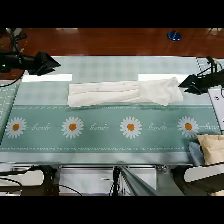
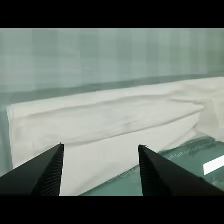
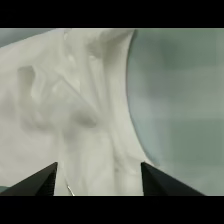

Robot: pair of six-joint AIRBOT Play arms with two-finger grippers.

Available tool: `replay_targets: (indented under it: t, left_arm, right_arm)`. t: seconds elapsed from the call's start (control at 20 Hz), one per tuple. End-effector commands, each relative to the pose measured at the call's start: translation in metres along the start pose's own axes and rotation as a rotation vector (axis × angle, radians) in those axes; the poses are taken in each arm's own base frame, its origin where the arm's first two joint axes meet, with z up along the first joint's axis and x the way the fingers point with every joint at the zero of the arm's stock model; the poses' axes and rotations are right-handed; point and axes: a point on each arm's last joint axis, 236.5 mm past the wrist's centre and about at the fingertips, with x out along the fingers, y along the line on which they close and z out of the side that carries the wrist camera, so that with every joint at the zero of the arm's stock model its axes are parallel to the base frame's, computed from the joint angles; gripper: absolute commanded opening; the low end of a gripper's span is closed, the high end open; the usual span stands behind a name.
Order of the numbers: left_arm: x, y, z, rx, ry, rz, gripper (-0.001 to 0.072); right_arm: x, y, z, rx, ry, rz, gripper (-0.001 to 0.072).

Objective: Fold the shirts.

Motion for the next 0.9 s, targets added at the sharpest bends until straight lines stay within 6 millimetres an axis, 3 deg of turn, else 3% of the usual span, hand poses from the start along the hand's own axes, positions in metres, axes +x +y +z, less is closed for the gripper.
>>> replay_targets:
  t: [0.0, 0.3, 0.35, 0.45, 0.55, 0.6, 0.75, 0.85]
  left_arm:
    - [0.009, -0.002, -0.017, 0.032, 0.074, 0.017, 0.0540]
    - [0.016, 0.005, -0.036, 0.017, 0.160, 0.014, 0.0538]
    - [0.017, 0.006, -0.037, 0.015, 0.166, 0.013, 0.0538]
    - [0.017, 0.006, -0.038, 0.014, 0.169, 0.012, 0.0537]
    - [0.017, 0.006, -0.038, 0.014, 0.170, 0.012, 0.0531]
    - [0.017, 0.005, -0.038, 0.012, 0.171, 0.010, 0.0464]
    - [0.024, -0.011, -0.043, -0.037, 0.187, -0.016, 0.0129]
    - [0.037, -0.040, -0.049, -0.018, 0.203, -0.070, 0.0024]
  right_arm:
    - [0.031, 0.015, -0.007, 0.046, 0.058, 0.172, 0.0603]
    - [0.090, 0.029, -0.026, 0.058, 0.169, 0.222, 0.0589]
    - [0.098, 0.035, -0.026, 0.041, 0.168, 0.213, 0.0502]
    - [0.102, 0.044, -0.019, -0.002, 0.137, 0.196, 0.0040]
    - [0.086, 0.054, -0.013, -0.020, 0.110, 0.209, 0.0023]
    - [0.072, 0.059, -0.011, -0.035, 0.099, 0.211, 0.0022]
    - [0.019, 0.075, -0.012, -0.063, 0.072, 0.187, 0.0022]
    - [-0.011, 0.084, -0.018, -0.083, 0.059, 0.137, 0.0022]
